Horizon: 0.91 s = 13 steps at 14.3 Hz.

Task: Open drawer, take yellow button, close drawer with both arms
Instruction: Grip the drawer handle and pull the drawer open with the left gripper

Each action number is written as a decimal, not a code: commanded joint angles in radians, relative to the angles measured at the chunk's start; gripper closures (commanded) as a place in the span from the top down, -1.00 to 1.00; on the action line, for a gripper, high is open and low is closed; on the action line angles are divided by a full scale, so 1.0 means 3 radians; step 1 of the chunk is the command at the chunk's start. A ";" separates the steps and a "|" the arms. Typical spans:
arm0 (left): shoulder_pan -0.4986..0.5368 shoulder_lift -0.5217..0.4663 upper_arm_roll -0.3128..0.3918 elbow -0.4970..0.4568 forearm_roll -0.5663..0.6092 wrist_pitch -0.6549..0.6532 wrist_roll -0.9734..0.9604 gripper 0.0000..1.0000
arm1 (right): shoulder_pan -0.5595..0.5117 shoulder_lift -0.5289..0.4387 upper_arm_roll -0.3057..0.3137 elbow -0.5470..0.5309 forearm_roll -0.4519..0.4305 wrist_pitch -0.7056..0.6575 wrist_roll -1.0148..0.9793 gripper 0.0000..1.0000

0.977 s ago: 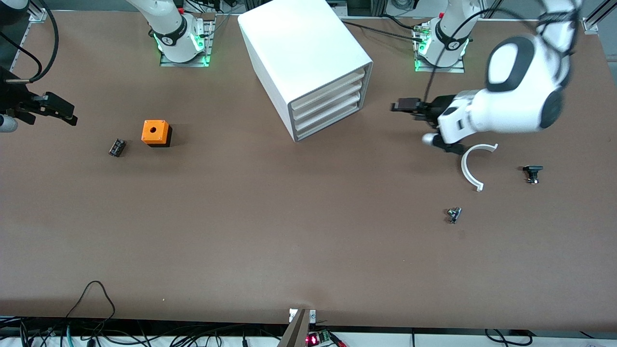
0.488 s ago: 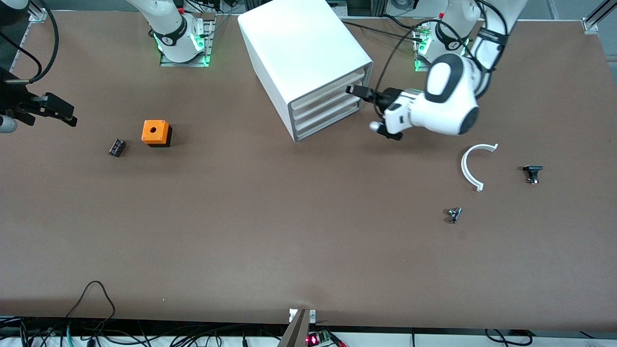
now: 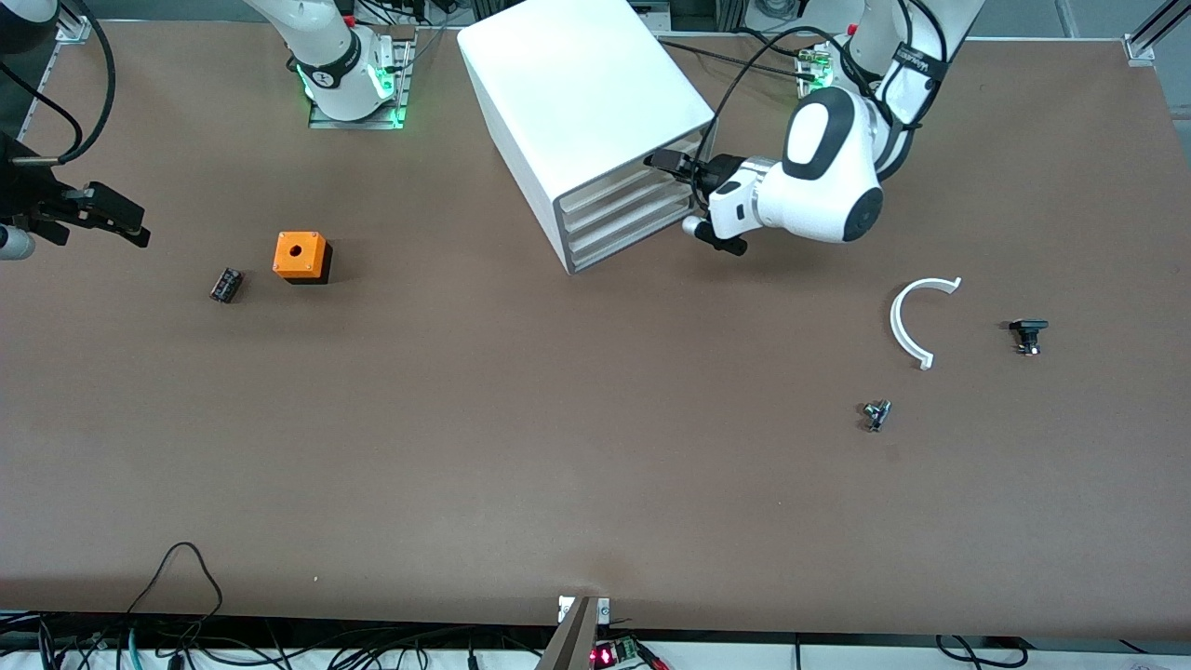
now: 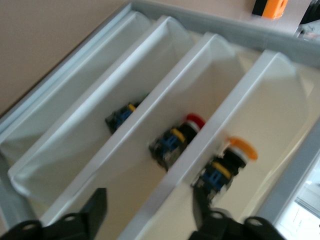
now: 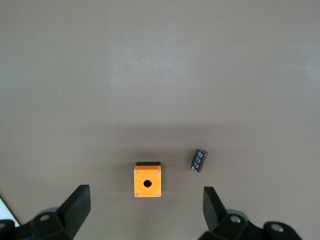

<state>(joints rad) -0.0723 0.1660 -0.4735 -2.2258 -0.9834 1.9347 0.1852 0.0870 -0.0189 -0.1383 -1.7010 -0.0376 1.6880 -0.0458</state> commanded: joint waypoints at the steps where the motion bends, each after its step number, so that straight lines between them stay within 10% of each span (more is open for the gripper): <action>1: -0.0056 -0.0042 -0.0104 -0.0159 -0.0092 0.0096 0.0088 -0.13 | 0.0011 0.0032 0.0006 0.0066 0.0028 -0.0007 -0.0032 1.00; 5: -0.0051 -0.0001 -0.0099 -0.0179 -0.0092 0.0091 0.0094 -1.00 | 0.0017 0.0053 0.0011 0.0066 0.0023 -0.0007 -0.0032 1.00; 13: 0.0195 -0.0042 0.0361 0.0045 0.0035 0.0489 0.0088 -1.00 | 0.0088 0.0201 0.0037 0.0158 0.0018 -0.0007 -0.0088 1.00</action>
<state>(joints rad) -0.0221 0.1533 -0.3952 -2.2277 -0.9993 2.0022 0.2435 0.1111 0.0276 -0.1265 -1.6861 -0.0375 1.6932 -0.0495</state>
